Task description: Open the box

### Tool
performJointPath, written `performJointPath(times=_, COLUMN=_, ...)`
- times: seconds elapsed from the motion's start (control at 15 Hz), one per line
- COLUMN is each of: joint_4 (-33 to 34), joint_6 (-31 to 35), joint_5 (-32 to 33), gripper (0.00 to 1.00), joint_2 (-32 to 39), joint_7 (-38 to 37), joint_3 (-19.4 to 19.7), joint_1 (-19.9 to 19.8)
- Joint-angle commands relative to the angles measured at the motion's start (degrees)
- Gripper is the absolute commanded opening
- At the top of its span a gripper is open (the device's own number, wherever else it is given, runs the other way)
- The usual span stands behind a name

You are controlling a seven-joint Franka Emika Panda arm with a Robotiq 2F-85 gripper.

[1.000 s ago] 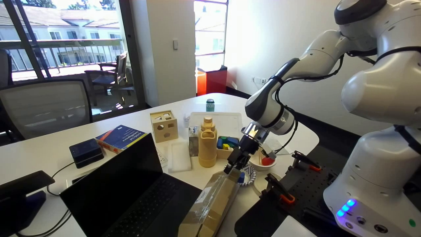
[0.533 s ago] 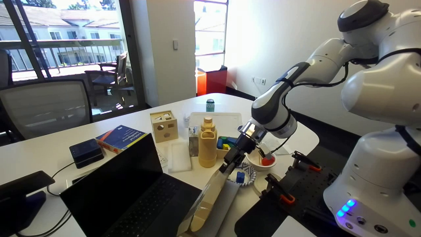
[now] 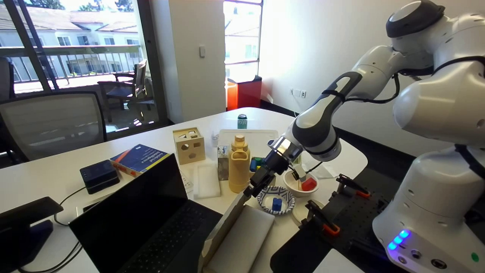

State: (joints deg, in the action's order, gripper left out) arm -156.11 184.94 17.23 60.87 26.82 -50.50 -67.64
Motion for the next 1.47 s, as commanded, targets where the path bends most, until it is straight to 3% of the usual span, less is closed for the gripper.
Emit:
performJointPath(times=0.0, joint_4=0.31, joint_6=4.24, joint_5=1.51, gripper=1.00, joint_2=-3.13, joint_7=-5.10, joint_3=-0.55, joint_1=5.81)
performJointPath(times=0.27, joint_4=3.85, joint_6=8.67, joint_5=0.59, gripper=1.00, joint_2=-6.12, joint_7=-9.02, joint_3=1.09, joint_1=15.53)
performJointPath(times=0.53, joint_4=8.59, joint_6=11.53, joint_5=-1.36, gripper=1.00, joint_2=-11.46, joint_7=-14.11, joint_3=5.96, joint_1=28.42)
performJointPath(times=1.13, joint_4=15.68, joint_6=11.61, joint_5=-8.66, gripper=1.00, joint_2=-20.50, joint_7=-23.13, joint_3=26.97, joint_1=60.39)
performJointPath(times=1.4, joint_4=17.24, joint_6=10.68, joint_5=-11.78, gripper=1.00, joint_2=-20.82, joint_7=-24.19, joint_3=34.84, joint_1=70.73)
